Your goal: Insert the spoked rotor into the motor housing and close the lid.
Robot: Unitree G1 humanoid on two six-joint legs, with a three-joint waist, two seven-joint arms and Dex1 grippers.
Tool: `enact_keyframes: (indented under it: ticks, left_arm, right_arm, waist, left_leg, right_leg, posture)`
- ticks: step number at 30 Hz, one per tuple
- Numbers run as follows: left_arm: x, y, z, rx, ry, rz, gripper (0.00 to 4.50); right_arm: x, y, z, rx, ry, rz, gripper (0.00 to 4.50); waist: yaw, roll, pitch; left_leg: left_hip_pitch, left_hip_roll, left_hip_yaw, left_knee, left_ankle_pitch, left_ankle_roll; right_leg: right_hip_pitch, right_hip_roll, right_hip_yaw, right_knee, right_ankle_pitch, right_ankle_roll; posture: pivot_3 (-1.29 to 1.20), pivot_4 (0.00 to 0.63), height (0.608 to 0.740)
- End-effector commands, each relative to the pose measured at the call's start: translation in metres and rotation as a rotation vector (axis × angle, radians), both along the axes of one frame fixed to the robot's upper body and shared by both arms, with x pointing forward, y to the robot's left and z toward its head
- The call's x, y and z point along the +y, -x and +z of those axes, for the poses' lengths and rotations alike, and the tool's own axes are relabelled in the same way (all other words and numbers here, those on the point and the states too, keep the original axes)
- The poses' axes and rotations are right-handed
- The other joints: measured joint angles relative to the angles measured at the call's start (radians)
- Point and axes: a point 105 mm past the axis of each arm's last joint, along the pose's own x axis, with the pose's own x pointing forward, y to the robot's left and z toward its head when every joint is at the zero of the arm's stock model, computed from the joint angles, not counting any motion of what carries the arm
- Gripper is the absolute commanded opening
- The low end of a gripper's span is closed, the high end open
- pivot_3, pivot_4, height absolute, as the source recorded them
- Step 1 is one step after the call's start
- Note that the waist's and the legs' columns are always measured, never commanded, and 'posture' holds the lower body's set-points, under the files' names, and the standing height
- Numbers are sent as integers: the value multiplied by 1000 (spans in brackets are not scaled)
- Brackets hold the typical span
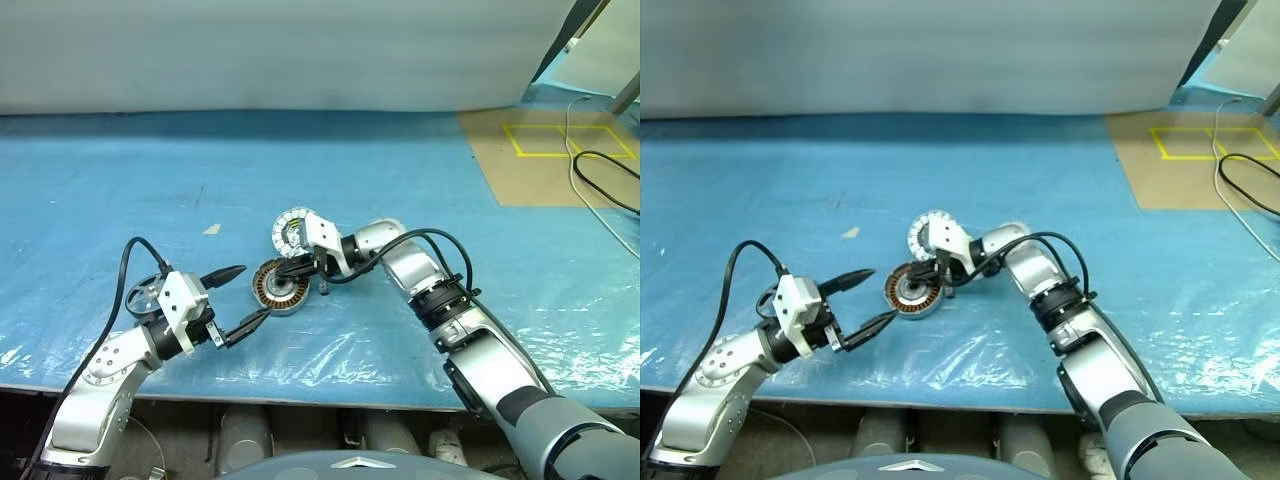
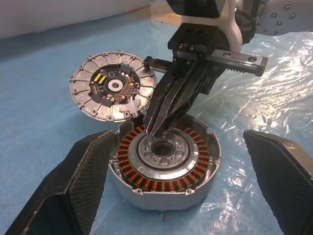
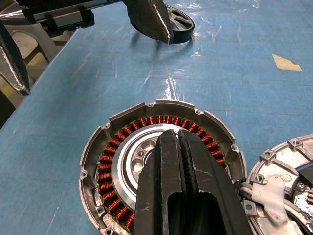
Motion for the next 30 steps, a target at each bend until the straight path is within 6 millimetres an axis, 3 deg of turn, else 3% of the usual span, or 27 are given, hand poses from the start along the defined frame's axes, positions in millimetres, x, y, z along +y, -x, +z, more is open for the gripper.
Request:
enact_keyframes:
  ticks: [1,9,13,23,30]
  left_arm:
    - [-4,2,10,-34,8,-18,4500]
    - [-6,5,14,-31,11,-21,4500]
    - [-4,6,17,-28,8,-16,4500]
    - [8,7,21,-27,19,19,4500]
    - [33,2,29,-74,31,144,4500]
  right_arm:
    - [4,4,-5,-21,17,27,13]
    - [-1,2,-20,-29,84,14,13]
    - [-2,0,-16,-10,54,1,13]
    - [-1,-4,49,-82,-160,2,13]
    - [-26,-10,64,-119,-163,-91,13]
  waist:
    - [0,0,0]
    - [0,0,0]
    - [0,0,0]
    - [1,0,0]
    - [1,0,0]
  left_leg:
    - [0,0,0,0,0,0]
    - [0,0,0,0,0,0]
    - [2,0,0,0,0,0]
    - [-1,0,0,0,0,0]
    - [0,0,0,0,0,0]
  right_leg:
    - [0,0,0,0,0,0]
    - [0,0,0,0,0,0]
    - [1,0,0,0,0,0]
    - [0,0,0,0,0,0]
    - [0,0,0,0,0,0]
  posture:
    - [0,150,740]
    - [0,150,740]
    - [0,150,740]
    - [0,150,740]
    - [0,150,740]
